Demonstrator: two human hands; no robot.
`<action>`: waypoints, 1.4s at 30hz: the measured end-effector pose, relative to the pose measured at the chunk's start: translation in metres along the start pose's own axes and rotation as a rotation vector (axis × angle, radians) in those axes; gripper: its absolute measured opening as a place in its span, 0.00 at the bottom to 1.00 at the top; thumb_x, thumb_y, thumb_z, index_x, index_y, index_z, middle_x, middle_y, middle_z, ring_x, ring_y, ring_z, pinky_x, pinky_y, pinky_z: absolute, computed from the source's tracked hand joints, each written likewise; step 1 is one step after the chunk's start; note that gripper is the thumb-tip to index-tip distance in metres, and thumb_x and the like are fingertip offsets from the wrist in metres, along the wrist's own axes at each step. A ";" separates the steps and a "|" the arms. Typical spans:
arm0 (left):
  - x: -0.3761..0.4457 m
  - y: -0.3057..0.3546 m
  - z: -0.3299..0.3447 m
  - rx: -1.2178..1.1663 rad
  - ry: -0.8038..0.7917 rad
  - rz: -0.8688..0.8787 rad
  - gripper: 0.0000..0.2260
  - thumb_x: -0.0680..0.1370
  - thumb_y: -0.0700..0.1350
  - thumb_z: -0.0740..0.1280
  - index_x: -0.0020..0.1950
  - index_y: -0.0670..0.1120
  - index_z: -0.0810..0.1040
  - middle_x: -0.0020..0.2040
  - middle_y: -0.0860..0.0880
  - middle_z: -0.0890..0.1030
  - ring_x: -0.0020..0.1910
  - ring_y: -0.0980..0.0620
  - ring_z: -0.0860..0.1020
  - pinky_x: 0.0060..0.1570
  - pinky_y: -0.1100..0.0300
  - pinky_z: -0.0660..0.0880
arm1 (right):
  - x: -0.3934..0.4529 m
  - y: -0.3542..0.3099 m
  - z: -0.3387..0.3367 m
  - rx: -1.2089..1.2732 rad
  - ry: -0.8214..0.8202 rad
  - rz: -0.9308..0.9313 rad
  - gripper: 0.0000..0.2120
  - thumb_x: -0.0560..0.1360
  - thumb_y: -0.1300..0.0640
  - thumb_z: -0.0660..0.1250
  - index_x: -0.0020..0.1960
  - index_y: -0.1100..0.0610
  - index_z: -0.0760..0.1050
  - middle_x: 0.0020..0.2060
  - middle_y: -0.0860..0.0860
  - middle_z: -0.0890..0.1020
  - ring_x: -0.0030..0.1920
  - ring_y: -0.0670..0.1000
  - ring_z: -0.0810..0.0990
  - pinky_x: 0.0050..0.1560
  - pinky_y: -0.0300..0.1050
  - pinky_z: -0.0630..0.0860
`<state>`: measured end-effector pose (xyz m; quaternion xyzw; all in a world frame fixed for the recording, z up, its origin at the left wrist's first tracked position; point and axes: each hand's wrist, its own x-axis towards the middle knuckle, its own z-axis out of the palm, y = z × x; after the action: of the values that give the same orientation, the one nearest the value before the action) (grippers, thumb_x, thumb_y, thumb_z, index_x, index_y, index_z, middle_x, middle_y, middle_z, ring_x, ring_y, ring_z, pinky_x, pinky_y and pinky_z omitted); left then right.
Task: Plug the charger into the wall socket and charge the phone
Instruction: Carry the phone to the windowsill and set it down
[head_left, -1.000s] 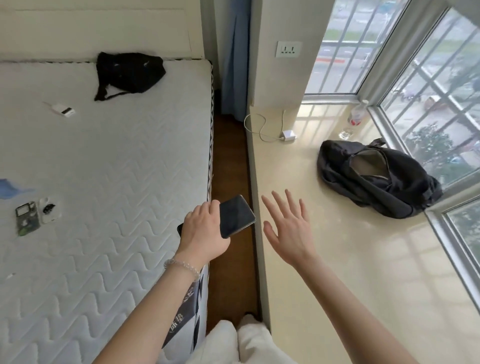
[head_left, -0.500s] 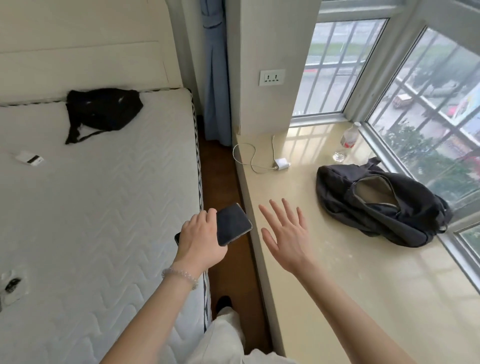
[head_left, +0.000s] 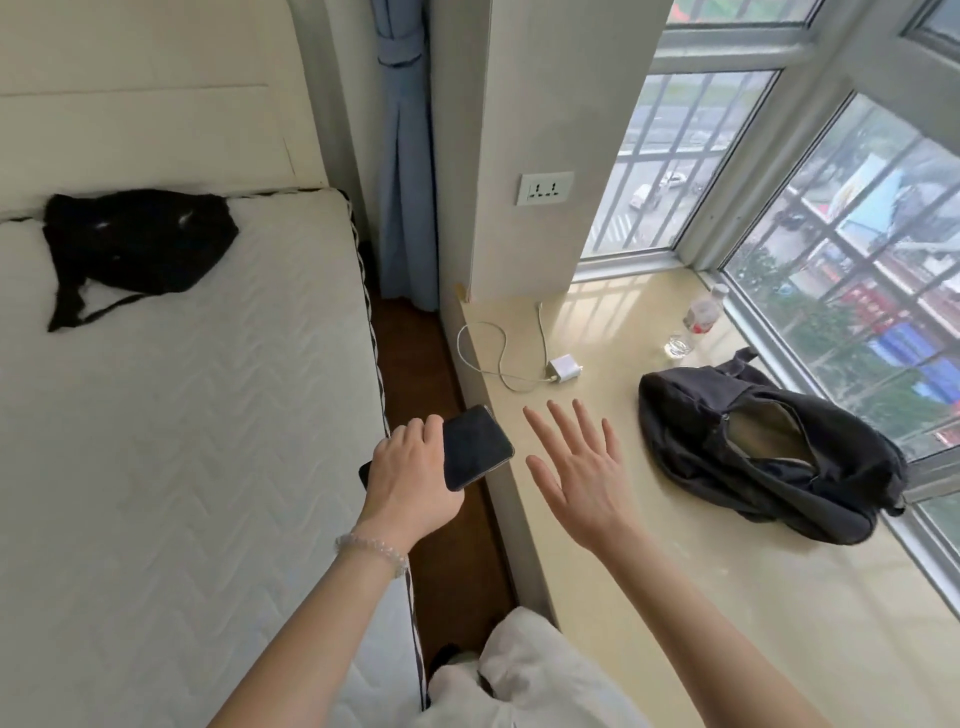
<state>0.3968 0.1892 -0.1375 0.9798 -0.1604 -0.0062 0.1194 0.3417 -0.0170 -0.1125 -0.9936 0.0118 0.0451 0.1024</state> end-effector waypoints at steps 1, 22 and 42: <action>0.008 0.000 0.003 -0.003 -0.010 0.007 0.32 0.65 0.58 0.74 0.61 0.50 0.64 0.55 0.49 0.76 0.51 0.51 0.75 0.49 0.59 0.74 | 0.007 0.003 0.001 0.015 0.004 0.007 0.29 0.78 0.36 0.36 0.77 0.39 0.43 0.79 0.47 0.51 0.78 0.52 0.40 0.77 0.59 0.40; 0.224 0.043 0.020 0.113 -0.094 0.113 0.28 0.64 0.56 0.74 0.57 0.50 0.65 0.50 0.49 0.76 0.48 0.51 0.76 0.46 0.58 0.76 | 0.188 0.113 -0.005 0.234 0.111 0.147 0.23 0.78 0.49 0.60 0.71 0.55 0.68 0.66 0.55 0.75 0.72 0.61 0.65 0.70 0.58 0.63; 0.412 0.031 0.045 0.074 -0.201 0.597 0.23 0.65 0.54 0.73 0.53 0.47 0.67 0.47 0.49 0.76 0.45 0.50 0.75 0.41 0.61 0.65 | 0.292 0.117 0.020 0.248 0.315 0.589 0.22 0.75 0.54 0.66 0.67 0.60 0.73 0.60 0.58 0.78 0.62 0.62 0.74 0.61 0.57 0.71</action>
<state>0.7759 0.0198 -0.1632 0.8876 -0.4520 -0.0617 0.0639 0.6273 -0.1319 -0.1823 -0.9225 0.3186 -0.0827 0.2018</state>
